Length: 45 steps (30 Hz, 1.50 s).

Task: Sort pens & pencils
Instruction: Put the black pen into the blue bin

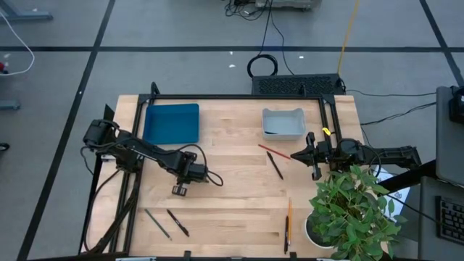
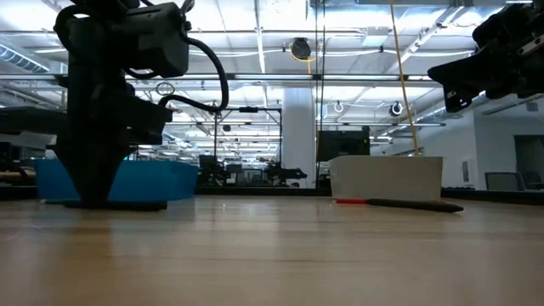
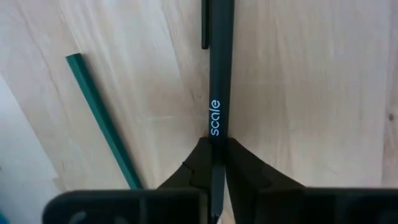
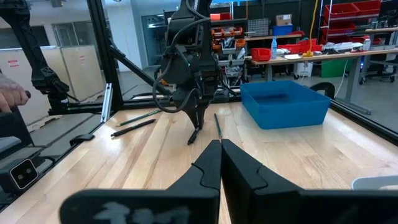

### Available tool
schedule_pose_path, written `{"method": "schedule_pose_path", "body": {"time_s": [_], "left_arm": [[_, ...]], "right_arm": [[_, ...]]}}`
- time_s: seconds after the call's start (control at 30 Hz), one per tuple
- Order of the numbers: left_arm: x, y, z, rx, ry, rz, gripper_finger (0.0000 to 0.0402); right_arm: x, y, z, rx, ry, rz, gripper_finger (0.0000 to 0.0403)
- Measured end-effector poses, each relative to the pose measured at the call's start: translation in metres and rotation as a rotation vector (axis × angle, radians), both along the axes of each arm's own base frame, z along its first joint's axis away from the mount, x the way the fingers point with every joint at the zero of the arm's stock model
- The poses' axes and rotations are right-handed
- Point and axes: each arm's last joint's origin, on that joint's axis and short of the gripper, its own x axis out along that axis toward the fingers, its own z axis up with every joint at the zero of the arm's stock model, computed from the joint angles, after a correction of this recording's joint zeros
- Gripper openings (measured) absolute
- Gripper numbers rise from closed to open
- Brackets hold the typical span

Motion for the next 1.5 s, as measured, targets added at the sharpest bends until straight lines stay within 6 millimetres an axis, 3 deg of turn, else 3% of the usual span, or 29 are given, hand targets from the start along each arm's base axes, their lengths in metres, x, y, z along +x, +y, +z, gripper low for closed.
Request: {"method": "schedule_pose_path", "body": {"time_s": [0.13, 0.33, 0.53, 0.67, 0.83, 1.1, 1.23, 1.5], "left_arm": [[-0.003, 0.0, 0.01, -0.033, -0.019, -0.006, 0.0017], [-0.006, 0.0, 0.052, -0.087, -0.239, 0.011, 0.0017], [-0.004, 0.0, 0.098, -0.137, -0.682, -0.094, 0.0017], [-0.005, 0.005, 0.113, -0.111, -0.965, -0.158, 0.0016], [-0.01, 0.02, 0.101, -0.071, -1.218, -0.08, 0.0016], [-0.045, 0.041, 0.052, -0.177, -1.548, 0.078, 0.0016], [-0.058, 0.045, 0.041, -0.162, -1.6, 0.152, 0.0016], [-0.053, 0.047, 0.04, -0.194, -1.532, 0.172, 0.0016]], "right_arm": [[0.0, 0.0, 0.0, 0.0, 0.0, 0.0, 0.0], [0.0, 0.0, 0.0, 0.0, 0.0, -0.001, 0.0], [0.0, 0.0, 0.0, 0.0, 0.0, 0.0, 0.0], [0.0, 0.0, 0.0, 0.0, 0.0, 0.0, 0.0], [0.0, 0.0, 0.0, 0.0, 0.0, 0.0, 0.0], [0.0, 0.0, 0.0, 0.0, 0.0, 0.0, 0.0], [0.0, 0.0, 0.0, 0.0, 0.0, 0.0, 0.0], [0.0, 0.0, 0.0, 0.0, 0.0, 0.0, 0.0]]}}
